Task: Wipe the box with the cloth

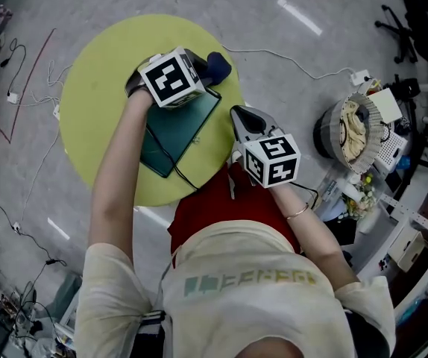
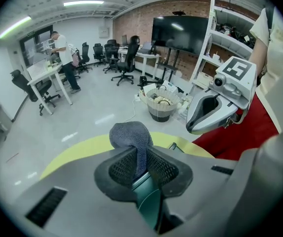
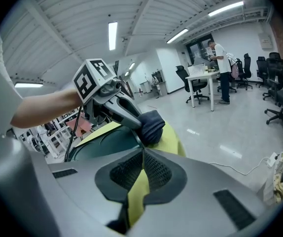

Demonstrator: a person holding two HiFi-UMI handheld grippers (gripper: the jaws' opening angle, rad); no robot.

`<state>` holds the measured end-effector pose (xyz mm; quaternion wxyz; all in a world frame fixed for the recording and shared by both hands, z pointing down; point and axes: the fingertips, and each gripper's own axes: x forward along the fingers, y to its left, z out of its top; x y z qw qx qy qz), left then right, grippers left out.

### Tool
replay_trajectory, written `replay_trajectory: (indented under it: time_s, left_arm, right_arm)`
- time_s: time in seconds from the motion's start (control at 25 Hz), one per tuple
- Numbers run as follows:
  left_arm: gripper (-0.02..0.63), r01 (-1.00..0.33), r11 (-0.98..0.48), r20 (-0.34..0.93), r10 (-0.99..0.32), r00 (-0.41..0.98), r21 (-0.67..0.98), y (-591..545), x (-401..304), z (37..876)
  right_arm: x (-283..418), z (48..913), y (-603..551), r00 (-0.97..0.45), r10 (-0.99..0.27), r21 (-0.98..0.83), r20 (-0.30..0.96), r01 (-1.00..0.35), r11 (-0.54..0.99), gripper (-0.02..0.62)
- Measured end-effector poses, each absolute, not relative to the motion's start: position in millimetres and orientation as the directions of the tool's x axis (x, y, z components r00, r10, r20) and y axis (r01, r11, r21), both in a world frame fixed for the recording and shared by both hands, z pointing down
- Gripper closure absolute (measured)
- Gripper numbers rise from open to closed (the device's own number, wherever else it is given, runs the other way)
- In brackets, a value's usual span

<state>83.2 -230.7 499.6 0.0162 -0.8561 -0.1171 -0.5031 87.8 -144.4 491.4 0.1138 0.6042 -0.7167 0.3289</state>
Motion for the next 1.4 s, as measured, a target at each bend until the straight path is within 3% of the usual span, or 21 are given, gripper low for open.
replay_trajectory:
  time_s: [0.96, 1.4]
  left_arm:
    - [0.537, 0.05, -0.998, 0.851, 0.068, 0.52, 0.049, -298, 43, 501]
    - [0.537, -0.108, -0.992, 0.885, -0.103, 0.454, -0.06, -325, 3, 501]
  right_arm:
    - [59, 499, -157, -0.272, -0.755, -0.322, 0.597, -0.943, 0.085, 0.557]
    - [55, 499, -147, -0.296, -0.749, -0.328, 0.592, -0.938, 0.111, 0.557]
